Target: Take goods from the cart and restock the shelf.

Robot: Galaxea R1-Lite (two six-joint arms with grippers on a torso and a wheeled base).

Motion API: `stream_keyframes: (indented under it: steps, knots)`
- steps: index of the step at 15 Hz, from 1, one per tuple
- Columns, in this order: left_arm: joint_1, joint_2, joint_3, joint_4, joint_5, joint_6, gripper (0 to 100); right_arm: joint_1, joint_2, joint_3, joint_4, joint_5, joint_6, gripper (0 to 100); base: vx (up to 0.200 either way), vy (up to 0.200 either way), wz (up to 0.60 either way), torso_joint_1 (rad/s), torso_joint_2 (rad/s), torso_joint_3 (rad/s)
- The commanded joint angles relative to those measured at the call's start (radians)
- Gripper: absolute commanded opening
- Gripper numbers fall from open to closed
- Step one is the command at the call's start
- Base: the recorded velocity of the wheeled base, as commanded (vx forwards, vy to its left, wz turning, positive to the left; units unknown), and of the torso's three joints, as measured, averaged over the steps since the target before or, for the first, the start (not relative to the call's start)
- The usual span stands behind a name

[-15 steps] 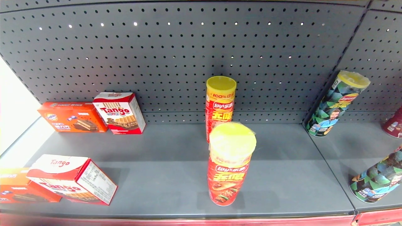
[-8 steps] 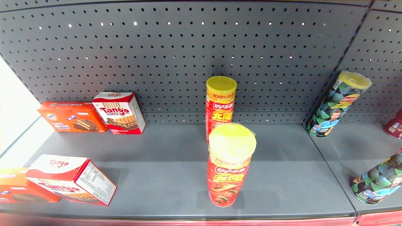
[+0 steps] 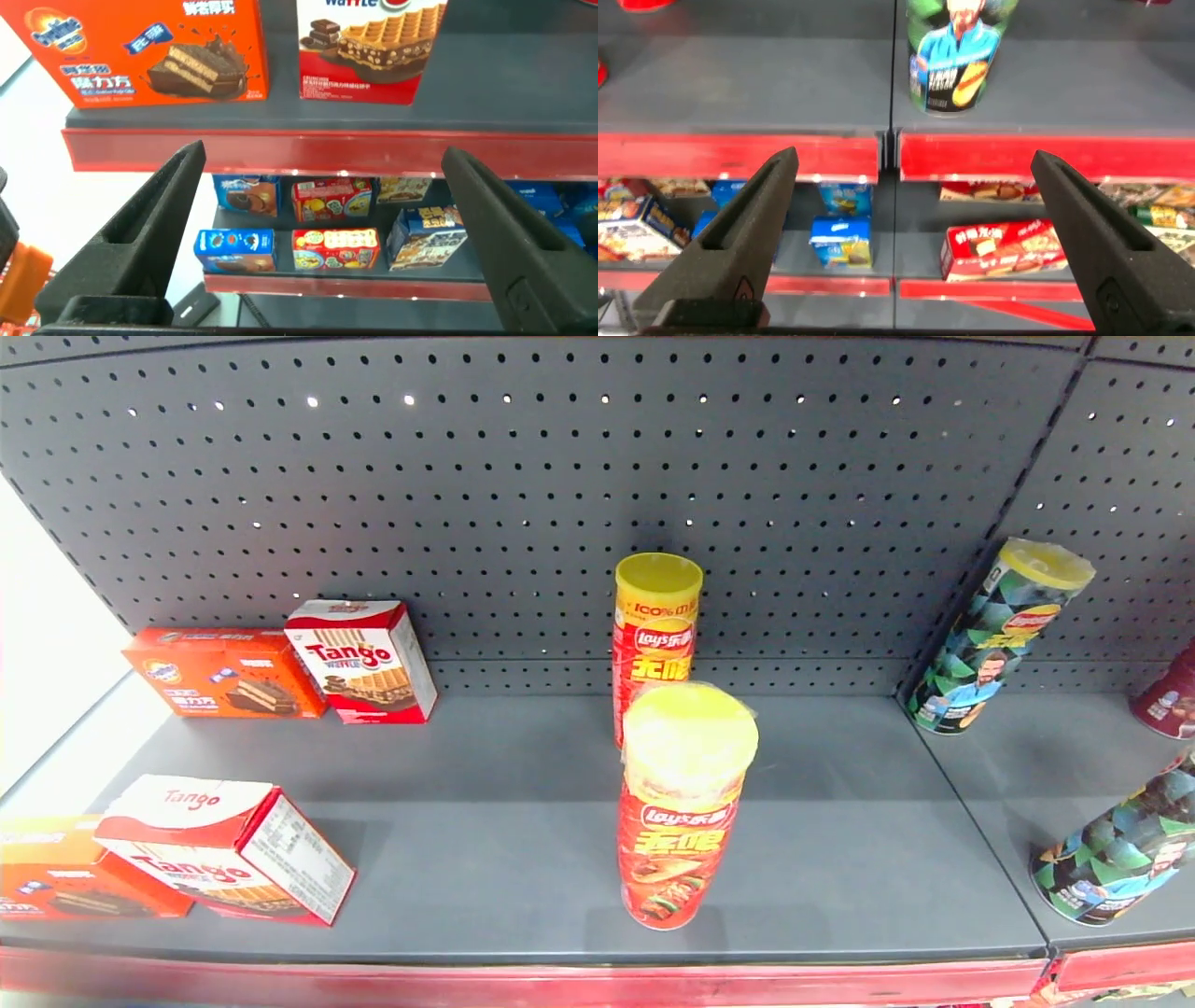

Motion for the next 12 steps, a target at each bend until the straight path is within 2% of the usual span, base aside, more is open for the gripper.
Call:
stream_keyframes:
  steps: [1, 12]
  knots:
    - [0.000, 0.000, -0.001, 0.000, 0.001, -0.001, 100, 0.000, 0.000, 0.000, -0.001, 0.000, 0.000, 100, 0.000, 0.000, 0.00, 0.000, 0.00, 0.000]
    - [0.002, 0.000, 0.000, -0.002, 0.004, -0.001, 100, 0.000, 0.000, 0.000, -0.001, 0.000, 0.000, 100, 0.000, 0.000, 0.00, 0.000, 0.00, 0.000]
